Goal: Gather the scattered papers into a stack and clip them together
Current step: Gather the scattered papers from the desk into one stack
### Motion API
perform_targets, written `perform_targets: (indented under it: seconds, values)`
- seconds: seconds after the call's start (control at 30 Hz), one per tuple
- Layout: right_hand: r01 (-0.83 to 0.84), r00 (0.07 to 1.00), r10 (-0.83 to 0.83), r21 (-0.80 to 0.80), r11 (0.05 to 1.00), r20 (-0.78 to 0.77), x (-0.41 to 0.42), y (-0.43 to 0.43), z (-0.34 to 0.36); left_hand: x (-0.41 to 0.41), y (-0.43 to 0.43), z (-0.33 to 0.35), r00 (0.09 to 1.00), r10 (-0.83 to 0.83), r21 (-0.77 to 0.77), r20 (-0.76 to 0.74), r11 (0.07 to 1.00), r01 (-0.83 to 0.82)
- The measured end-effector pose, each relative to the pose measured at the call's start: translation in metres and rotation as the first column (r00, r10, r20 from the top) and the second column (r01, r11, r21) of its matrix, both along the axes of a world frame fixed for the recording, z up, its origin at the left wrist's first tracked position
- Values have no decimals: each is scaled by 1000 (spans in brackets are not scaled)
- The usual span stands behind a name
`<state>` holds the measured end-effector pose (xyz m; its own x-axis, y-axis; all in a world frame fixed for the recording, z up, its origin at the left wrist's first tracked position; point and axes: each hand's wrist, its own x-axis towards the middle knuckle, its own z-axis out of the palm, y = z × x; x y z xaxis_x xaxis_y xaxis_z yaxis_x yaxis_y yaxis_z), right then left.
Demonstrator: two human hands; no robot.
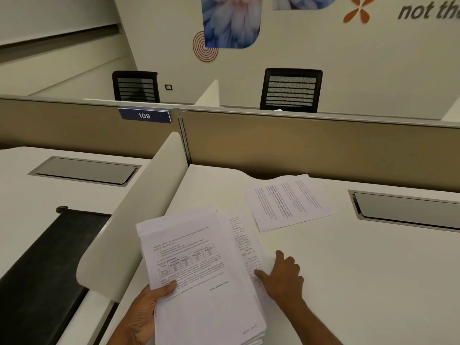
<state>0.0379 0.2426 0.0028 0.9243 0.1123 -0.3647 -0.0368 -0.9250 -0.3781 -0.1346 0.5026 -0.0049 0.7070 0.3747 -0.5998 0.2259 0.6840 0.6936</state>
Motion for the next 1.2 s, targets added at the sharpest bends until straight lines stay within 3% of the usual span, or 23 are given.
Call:
perform_targets:
  seconds: [0.17, 0.27, 0.47, 0.53, 0.67, 0.77, 0.87, 1.2]
  values:
    - [-127, 992, 130, -232, 964, -4, -10, 24, -8, 5, 4, 6, 999, 46, -13, 19, 999, -46]
    - [-133, 991, 135, -232, 964, -7, -10, 28, -8, 8, 6, 12, 998, 46, -20, 42, 999, -45]
    - [-96, 994, 99, 57, 994, -51, -9, 22, -16, 12, 10, 26, 994, 69, -61, 87, 996, -63]
    - [-33, 999, 40, 218, 975, -30, -7, 15, -14, 12, 8, 30, 992, 68, -79, 106, 995, -60]
    - [130, 986, -48, 561, 817, -157, 1, -11, -5, 11, 2, 36, 991, 82, -122, 102, 990, -69]
    - [241, 959, -50, 716, 656, -278, 4, -41, 11, 9, -5, 38, 991, 81, -180, 107, 982, -61]
    - [292, 935, 3, 774, 562, -355, 4, -70, 26, 12, -17, 40, 991, 67, -188, 120, 981, -44]
    - [273, 905, 148, 811, 517, -399, 8, -117, 50, 44, -85, 47, 990, -35, -89, 135, 995, 47]
